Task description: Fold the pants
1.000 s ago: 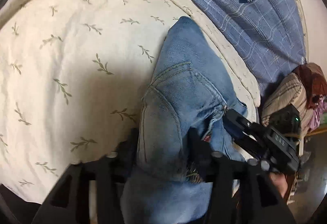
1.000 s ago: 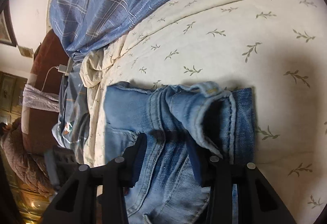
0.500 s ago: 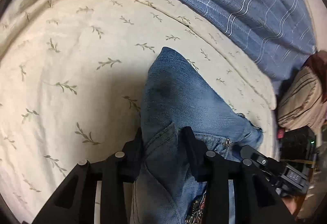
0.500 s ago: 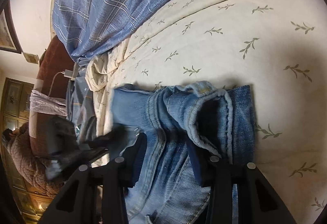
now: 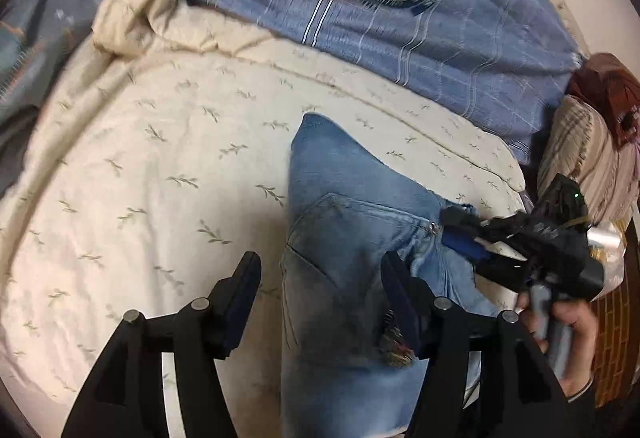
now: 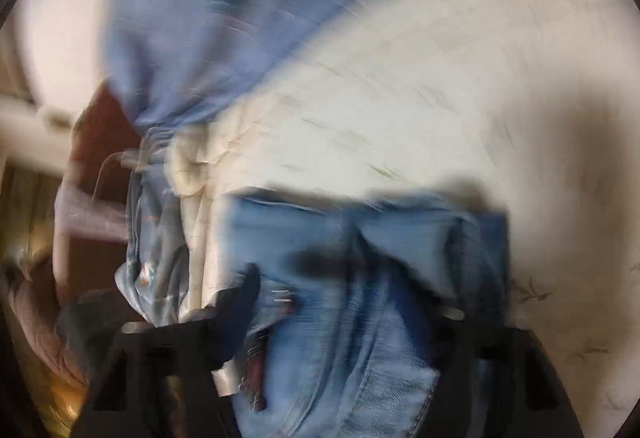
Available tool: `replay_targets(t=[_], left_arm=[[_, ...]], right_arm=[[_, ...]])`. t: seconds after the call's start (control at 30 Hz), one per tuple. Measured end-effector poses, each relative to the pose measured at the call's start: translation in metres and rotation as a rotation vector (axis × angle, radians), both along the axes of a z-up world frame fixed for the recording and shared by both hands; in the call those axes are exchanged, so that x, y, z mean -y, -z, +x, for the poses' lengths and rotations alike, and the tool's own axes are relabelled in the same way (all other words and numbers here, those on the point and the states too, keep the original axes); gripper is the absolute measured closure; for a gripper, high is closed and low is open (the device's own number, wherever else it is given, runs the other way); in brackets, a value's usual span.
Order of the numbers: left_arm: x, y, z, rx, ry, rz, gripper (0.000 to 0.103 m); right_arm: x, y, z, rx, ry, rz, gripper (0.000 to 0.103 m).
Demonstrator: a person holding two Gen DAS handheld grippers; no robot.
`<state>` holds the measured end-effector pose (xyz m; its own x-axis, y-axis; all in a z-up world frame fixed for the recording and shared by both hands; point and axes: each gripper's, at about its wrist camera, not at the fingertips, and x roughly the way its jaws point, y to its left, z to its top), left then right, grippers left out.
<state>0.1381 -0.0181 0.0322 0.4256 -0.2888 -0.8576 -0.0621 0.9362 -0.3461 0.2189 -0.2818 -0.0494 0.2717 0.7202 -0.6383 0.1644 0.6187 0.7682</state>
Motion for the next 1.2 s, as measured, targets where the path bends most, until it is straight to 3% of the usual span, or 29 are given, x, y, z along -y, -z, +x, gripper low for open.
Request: replay_targets(t=[0.03, 0.07, 0.13, 0.2, 0.27, 0.33, 0.43, 0.47, 0.5, 0.6, 0.77, 0.87, 0.9, 0.93, 0.97, 1.03, 1.13, 1.2], left_arm=[[0.001, -0.005, -0.005, 0.019, 0.003, 0.022, 0.037], [0.003, -0.010, -0.009, 0.033, 0.008, 0.050, 0.036], [0.017, -0.015, -0.014, 0.060, 0.059, 0.078, 0.035], [0.037, -0.016, -0.017, 0.078, 0.118, 0.127, 0.035], [0.055, -0.015, -0.021, 0.105, 0.169, 0.182, 0.035], [0.073, -0.007, -0.019, 0.117, 0.199, 0.292, 0.035], [0.088, 0.028, -0.012, 0.010, 0.246, 0.425, 0.031], [0.088, 0.030, -0.014, 0.032, 0.233, 0.448, 0.026], [0.087, 0.029, -0.015, 0.036, 0.218, 0.463, 0.020], [0.078, 0.032, -0.013, 0.007, 0.191, 0.435, 0.016], [0.080, 0.032, -0.016, 0.008, 0.194, 0.452, 0.015], [0.080, 0.032, -0.017, 0.011, 0.189, 0.452, 0.015], [0.079, 0.033, -0.016, 0.011, 0.188, 0.450, 0.015], [0.078, 0.033, -0.015, 0.010, 0.188, 0.448, 0.015], [0.078, 0.034, -0.015, 0.011, 0.187, 0.448, 0.015], [0.077, 0.033, -0.014, 0.011, 0.183, 0.443, 0.014], [0.076, 0.034, -0.014, 0.008, 0.182, 0.434, 0.014], [0.075, 0.036, -0.013, 0.002, 0.184, 0.432, 0.012]], right_arm=[[0.004, -0.005, -0.005, 0.005, 0.007, 0.034, 0.059], [0.006, -0.014, -0.012, 0.025, -0.008, 0.054, 0.044], [0.013, -0.031, -0.029, 0.078, -0.010, 0.009, 0.030], [0.024, -0.042, -0.050, 0.103, 0.005, -0.044, 0.029], [0.034, -0.037, -0.070, 0.070, 0.013, -0.089, 0.028], [0.041, -0.027, -0.086, 0.022, 0.013, -0.099, 0.028], [0.051, -0.006, -0.106, -0.037, 0.025, 0.007, 0.028], [0.051, -0.001, -0.110, -0.048, 0.037, 0.058, 0.027], [0.049, 0.004, -0.112, -0.055, 0.041, 0.087, 0.026], [0.040, 0.017, -0.114, -0.118, 0.045, 0.114, 0.018], [0.040, 0.008, -0.120, -0.066, 0.049, 0.184, 0.013], [0.037, 0.024, -0.121, -0.113, 0.055, 0.195, 0.013], [0.033, 0.022, -0.121, -0.088, 0.035, 0.176, 0.014], [0.028, 0.014, -0.122, -0.044, -0.003, 0.111, 0.026], [0.021, 0.007, -0.121, -0.027, -0.030, 0.052, 0.046], [0.016, -0.014, -0.123, 0.008, -0.033, -0.011, 0.065], [0.004, -0.038, -0.127, 0.066, -0.054, -0.102, 0.068], [-0.002, -0.019, -0.123, 0.019, -0.062, -0.189, 0.067]])
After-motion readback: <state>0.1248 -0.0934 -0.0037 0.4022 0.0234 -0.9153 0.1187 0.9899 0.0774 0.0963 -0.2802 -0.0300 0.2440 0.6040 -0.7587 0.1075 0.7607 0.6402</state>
